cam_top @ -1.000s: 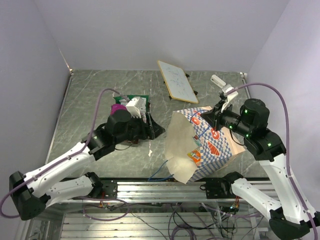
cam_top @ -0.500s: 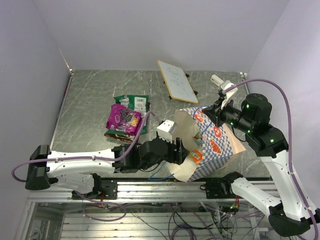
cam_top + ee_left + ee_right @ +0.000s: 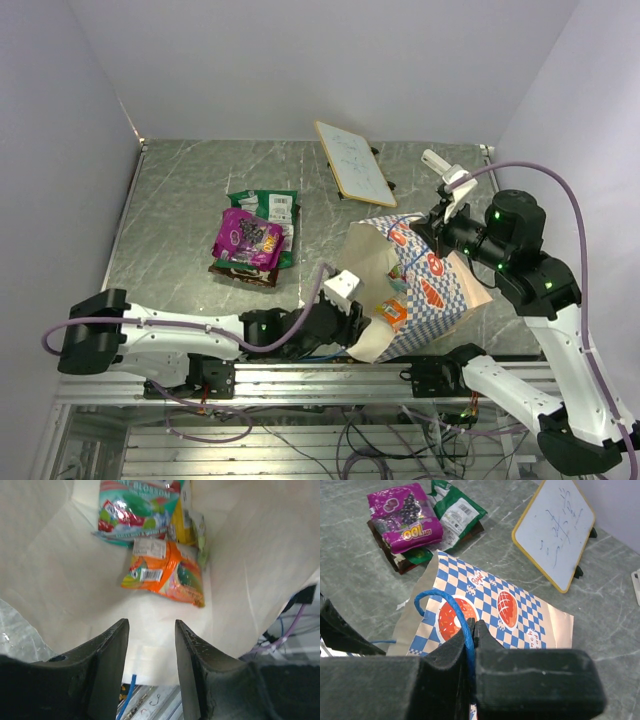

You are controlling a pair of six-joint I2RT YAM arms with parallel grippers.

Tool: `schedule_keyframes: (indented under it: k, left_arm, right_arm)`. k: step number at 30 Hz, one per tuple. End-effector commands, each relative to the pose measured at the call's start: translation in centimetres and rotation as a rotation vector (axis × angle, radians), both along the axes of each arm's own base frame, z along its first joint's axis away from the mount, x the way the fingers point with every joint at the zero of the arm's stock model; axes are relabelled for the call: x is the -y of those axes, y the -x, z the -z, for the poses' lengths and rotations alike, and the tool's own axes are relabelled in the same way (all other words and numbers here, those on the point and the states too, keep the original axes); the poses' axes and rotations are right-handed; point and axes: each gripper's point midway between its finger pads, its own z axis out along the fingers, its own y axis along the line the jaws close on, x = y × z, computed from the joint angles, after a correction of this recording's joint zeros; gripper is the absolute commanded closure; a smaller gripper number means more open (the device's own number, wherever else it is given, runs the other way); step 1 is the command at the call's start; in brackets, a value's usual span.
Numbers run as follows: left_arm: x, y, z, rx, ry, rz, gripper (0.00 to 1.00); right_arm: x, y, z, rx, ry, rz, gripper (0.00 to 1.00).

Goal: Take the snacks out of the paper bag
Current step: Take out the snack from the paper bag.

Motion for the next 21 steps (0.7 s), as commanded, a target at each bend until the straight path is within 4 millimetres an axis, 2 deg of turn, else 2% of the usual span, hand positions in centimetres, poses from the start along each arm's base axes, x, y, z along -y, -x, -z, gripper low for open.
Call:
schedule_keyframes:
  k: [1,3,7,14,18,21]
  left_arm:
    - [1.6,1.5,0.5,0.063,0.052,0.109,0.48]
    - [2.2,1.8,1.5,0.075,0.02,0.139,0.46]
    - [3.9,1.0,3.8,0.122,-0.099,0.135,0.37]
    - [7.4,-1.2,4.1,0.224,-0.184,0.139,0.19]
    - [8.1,-3.2,5.7,0.195,-0.218,0.137,0.16]
    - [9.0,-3.3,7.2,0.185,-0.246,0.208,0.01]
  right_arm:
    - [1.0,0.0,-1.1,0.01,0.014,0.055,1.0]
    - [1.5,-0.2,-1.3,0.01,0.007,0.09,1.0]
    - [1.9,-0.6,-2.0,0.023,-0.016,0.133,1.0]
    - [2.0,-0.8,-3.5,0.083,-0.031,0.14,1.0]
    - [1.7,-0.7,-4.3,0.11,-0.032,0.116,1.0]
    - [1.8,-0.5,-4.5,0.109,-0.027,0.109,1.0]
